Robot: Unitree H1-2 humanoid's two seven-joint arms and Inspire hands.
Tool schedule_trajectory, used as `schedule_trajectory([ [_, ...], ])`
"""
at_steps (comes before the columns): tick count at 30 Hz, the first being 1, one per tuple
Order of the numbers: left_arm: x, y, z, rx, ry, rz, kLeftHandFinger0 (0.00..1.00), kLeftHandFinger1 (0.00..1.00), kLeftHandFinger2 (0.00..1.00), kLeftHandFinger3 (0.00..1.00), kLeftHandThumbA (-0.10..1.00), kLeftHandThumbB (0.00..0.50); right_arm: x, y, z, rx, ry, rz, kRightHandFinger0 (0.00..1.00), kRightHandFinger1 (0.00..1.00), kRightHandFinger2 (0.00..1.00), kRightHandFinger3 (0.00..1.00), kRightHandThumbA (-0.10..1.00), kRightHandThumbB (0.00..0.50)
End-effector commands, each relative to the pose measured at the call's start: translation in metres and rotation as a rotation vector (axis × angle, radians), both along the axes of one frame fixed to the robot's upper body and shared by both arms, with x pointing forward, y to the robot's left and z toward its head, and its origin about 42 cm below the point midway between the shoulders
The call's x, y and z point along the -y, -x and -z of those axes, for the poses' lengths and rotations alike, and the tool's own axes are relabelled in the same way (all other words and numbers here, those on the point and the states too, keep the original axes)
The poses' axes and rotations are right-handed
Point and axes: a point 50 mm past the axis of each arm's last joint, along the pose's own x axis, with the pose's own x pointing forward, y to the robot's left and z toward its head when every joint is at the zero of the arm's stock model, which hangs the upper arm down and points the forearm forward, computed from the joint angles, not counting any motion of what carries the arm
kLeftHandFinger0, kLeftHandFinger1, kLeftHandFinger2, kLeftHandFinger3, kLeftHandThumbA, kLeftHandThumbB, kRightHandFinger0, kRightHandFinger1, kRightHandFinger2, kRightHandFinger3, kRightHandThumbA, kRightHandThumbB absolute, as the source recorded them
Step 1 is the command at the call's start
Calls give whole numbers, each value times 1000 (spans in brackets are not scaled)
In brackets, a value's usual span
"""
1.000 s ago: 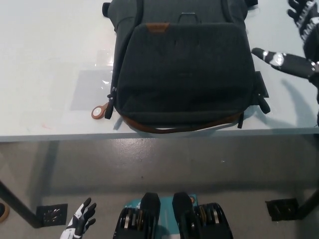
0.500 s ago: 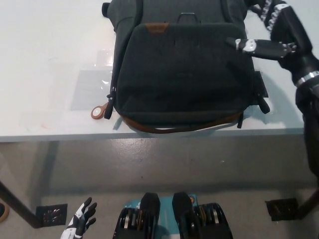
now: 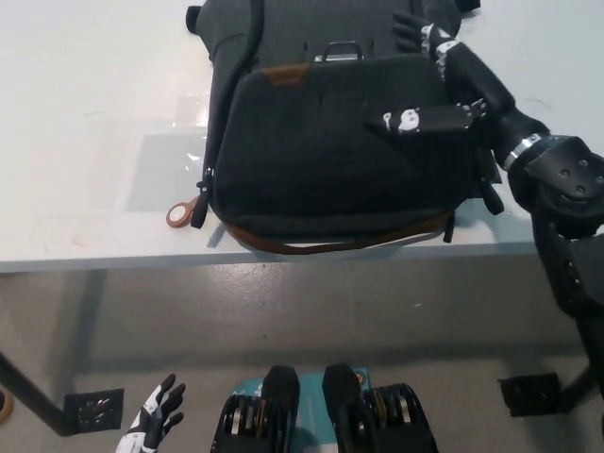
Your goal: A bag is kept in the middle of the table with its flap loosely closed and the robot uses its right hand to adjust it and opens it
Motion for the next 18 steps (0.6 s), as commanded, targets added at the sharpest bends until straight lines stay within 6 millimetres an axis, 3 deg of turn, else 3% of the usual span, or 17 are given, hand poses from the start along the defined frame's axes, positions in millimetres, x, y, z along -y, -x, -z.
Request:
schedule_trajectory([
  [1,-2,2,-10,63,10,39,1000,1000,1000,1000,1000,98,-11,-13,-12,65,182,-61,1000,1000,1000,1000,980,461],
  [6,-2,-1,-12,71,4,47,1000,1000,1000,1000,1000,120,-5,-21,2,-15,206,-62,1000,1000,1000,1000,883,482],
  [7,-2,-2,-12,74,1,49,1000,1000,1000,1000,1000,116,-5,-21,4,-13,200,-63,1000,1000,1000,1000,818,455],
  [8,-2,-2,-12,76,1,51,1000,1000,1000,1000,1000,116,-5,-21,4,-11,198,-63,1000,1000,1000,1000,814,447],
  [9,-2,-3,-13,79,0,53,1000,1000,1000,1000,1000,111,-6,-20,5,-8,188,-52,1000,1000,1000,1000,729,445],
  [10,-2,-3,-13,78,2,56,1000,1000,1000,1000,1000,110,-7,-21,8,-13,152,-8,488,499,505,501,311,290],
  [11,-3,-4,-13,80,2,59,1000,1000,1000,1000,1000,110,-9,-22,8,37,167,45,103,220,304,258,149,275],
  [12,-3,-5,-14,81,1,59,1000,1000,1000,1000,1000,111,-11,-21,7,87,191,70,43,240,397,300,51,282],
  [13,-3,-5,-14,77,-1,59,1000,1000,1000,1000,1000,120,-14,-16,4,106,180,79,2,268,486,367,-94,221],
  [14,-4,-6,-15,73,-2,56,1000,1000,1000,1000,1000,127,-16,-14,1,117,173,81,0,317,557,467,-99,173],
  [15,-4,-6,-15,72,-7,56,1000,1000,1000,1000,1000,130,-17,-12,-1,128,171,86,40,413,690,672,-100,119],
  [16,-4,-6,-15,73,-7,55,1000,1000,1000,1000,1000,130,-16,-11,-3,148,166,88,83,475,768,774,-100,95],
  [18,-4,-8,-15,77,-3,58,1000,1000,1000,1000,1000,126,-15,-8,-7,158,128,94,92,488,779,790,-100,111],
])
